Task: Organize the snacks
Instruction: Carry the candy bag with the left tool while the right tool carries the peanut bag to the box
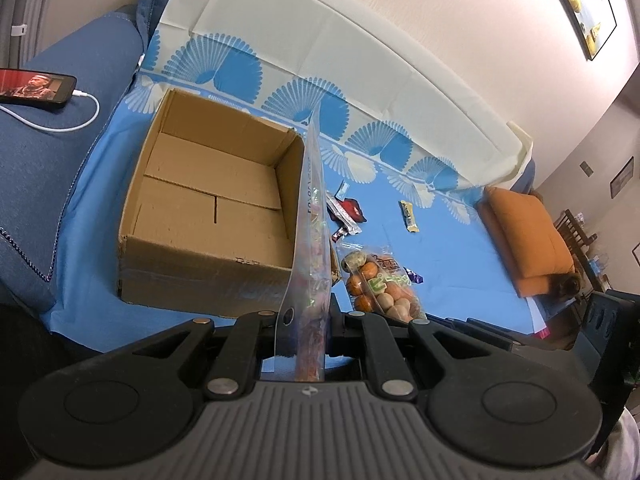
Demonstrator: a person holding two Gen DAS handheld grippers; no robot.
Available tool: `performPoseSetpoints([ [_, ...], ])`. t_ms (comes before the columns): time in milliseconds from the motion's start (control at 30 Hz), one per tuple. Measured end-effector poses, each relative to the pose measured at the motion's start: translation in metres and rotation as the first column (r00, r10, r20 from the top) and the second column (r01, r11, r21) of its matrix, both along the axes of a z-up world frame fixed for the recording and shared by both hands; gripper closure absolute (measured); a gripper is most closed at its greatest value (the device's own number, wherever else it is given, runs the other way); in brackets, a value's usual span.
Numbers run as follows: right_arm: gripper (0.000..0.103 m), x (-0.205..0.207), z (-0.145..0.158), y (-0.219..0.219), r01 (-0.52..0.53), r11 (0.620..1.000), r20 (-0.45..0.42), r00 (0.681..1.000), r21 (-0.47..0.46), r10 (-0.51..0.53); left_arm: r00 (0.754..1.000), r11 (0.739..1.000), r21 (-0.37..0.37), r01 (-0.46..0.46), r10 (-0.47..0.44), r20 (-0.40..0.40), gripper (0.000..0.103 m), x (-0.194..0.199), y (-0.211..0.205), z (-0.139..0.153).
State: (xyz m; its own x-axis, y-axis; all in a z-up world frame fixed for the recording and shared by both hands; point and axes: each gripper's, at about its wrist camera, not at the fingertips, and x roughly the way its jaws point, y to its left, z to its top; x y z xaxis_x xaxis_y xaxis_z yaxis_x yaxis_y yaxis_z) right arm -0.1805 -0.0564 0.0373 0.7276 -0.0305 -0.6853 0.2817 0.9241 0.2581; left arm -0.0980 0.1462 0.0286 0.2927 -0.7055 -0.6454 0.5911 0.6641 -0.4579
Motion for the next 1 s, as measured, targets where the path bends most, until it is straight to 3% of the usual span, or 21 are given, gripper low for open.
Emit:
performPoseSetpoints([
  [1000, 0.057, 0.009, -0.005, 0.001, 0.002, 1.000, -0.031, 1.000, 0.005, -0.001, 1.000, 1.000, 0.006, 0.012, -0.012, -0.020, 0.090, 0.009, -0.006, -0.011],
])
